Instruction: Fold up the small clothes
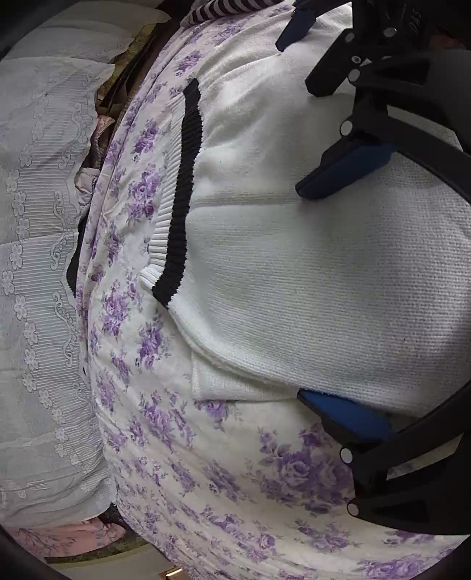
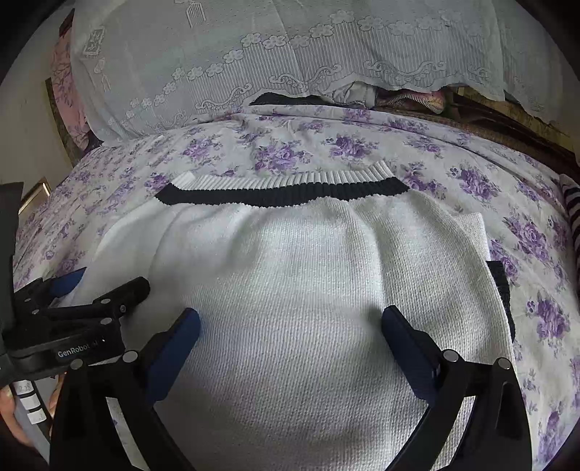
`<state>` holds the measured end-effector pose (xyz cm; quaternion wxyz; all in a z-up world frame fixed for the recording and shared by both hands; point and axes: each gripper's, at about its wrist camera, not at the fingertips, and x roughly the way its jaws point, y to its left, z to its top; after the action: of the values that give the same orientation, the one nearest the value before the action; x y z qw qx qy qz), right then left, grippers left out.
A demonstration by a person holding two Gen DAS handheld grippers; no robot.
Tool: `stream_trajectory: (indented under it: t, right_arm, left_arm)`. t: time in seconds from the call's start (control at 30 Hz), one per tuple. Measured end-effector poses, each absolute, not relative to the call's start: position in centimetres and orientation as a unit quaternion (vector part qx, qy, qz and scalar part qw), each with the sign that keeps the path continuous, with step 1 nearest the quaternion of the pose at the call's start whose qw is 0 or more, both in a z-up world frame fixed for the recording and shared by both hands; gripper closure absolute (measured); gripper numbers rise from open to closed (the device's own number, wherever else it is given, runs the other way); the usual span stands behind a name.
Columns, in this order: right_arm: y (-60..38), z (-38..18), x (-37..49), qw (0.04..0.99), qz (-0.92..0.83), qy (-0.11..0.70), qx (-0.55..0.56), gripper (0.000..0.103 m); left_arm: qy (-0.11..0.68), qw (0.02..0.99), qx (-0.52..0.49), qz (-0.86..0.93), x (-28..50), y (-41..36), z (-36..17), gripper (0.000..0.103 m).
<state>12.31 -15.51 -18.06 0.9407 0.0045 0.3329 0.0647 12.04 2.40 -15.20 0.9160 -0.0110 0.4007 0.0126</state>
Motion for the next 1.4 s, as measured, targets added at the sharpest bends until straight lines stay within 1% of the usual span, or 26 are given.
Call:
stream_trajectory:
  t: [0.23, 0.37, 0.4, 0.47, 0.5, 0.57, 0.63, 0.67, 0.77, 1.13, 1.4]
  right_arm:
    - [-15.8, -18.0, 11.8, 0.943, 0.067, 0.324, 0.012, 0.003]
    - [-17.1, -16.3, 7.2, 0.968, 0.045, 0.243, 0.037, 0.003]
    - [-17.4, -16.2, 6.1, 0.97, 0.044, 0.234, 0.042, 0.003]
    - [-18.2, -16.9, 5.3, 0.964, 0.042, 0.256, 0.052, 0.003]
    - [-18.5, -17.6, 5.6, 0.957, 0.037, 0.283, 0.057, 0.003]
    - [-19.1, -19.4, 7.4, 0.932, 0.03, 0.356, 0.068, 0.003]
    - [-18.4, -19.3, 7.4, 0.935, 0.021, 0.351, 0.046, 0.003]
    - [-18.0, -19.4, 7.5, 0.934, 0.016, 0.354, 0.036, 0.003]
    - [-17.8, -19.5, 7.7, 0.933, 0.012, 0.357, 0.029, 0.003]
    - [-19.0, -19.2, 6.7, 0.935, 0.043, 0.342, 0.081, 0.003]
    - [-22.1, -18.8, 4.3, 0.935, 0.08, 0.293, 0.183, 0.003]
  left_arm:
    - [0.398, 0.917, -0.031, 0.005, 11.4, 3.1, -15.1, 0.004]
    - [0.378, 0.925, -0.039, -0.013, 9.0, 3.2, -13.8, 0.005]
    - [0.37, 0.928, -0.042, -0.022, 8.2, 3.0, -13.4, 0.005]
    - [0.362, 0.93, -0.044, -0.038, 6.7, 2.6, -13.0, 0.005]
    - [0.364, 0.93, -0.039, -0.041, 6.5, 2.3, -13.1, 0.005]
    - [0.386, 0.922, 0.001, -0.026, 6.7, 1.0, -14.2, 0.004]
    - [0.412, 0.909, 0.068, 0.01, 7.7, -0.6, -16.1, 0.004]
    - [0.403, 0.912, 0.072, 0.013, 7.4, -0.8, -15.7, 0.004]
    - [0.403, 0.913, 0.067, 0.01, 7.1, -0.6, -15.7, 0.004]
    - [0.392, 0.918, 0.055, 0.013, 6.2, 0.0, -15.3, 0.004]
    - [0.379, 0.925, 0.039, 0.001, 4.7, 0.3, -14.4, 0.004]
